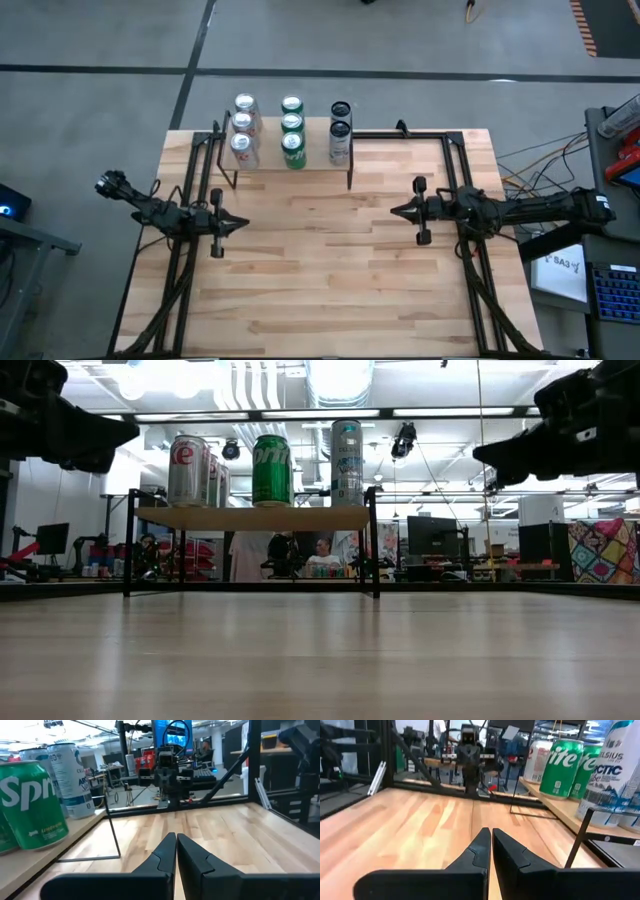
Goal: Place canned beverage on shelf
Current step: Return to Home Position
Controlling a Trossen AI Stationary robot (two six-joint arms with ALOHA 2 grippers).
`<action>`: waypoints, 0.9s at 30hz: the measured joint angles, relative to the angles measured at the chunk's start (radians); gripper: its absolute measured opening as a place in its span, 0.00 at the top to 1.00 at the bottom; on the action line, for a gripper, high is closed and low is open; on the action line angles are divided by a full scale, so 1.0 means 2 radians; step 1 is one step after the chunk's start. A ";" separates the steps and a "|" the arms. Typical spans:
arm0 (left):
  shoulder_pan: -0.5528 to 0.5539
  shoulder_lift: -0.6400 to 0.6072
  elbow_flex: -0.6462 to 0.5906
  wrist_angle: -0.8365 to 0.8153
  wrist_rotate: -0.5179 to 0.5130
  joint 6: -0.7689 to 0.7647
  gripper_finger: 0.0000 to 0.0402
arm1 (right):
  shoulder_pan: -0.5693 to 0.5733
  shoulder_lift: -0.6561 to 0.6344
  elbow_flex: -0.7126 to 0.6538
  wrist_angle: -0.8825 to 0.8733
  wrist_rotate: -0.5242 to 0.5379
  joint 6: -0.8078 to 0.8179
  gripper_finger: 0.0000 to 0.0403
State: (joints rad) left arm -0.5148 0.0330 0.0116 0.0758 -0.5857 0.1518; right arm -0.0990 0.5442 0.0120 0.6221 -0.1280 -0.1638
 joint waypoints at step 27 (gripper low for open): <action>0.000 0.001 0.004 -0.002 0.000 -0.005 1.00 | 0.000 0.002 0.000 0.041 0.064 0.102 0.98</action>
State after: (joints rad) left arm -0.5148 0.0341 0.0193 0.0719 -0.5850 0.1410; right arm -0.0990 0.5488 0.0116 0.7036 0.0002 0.0399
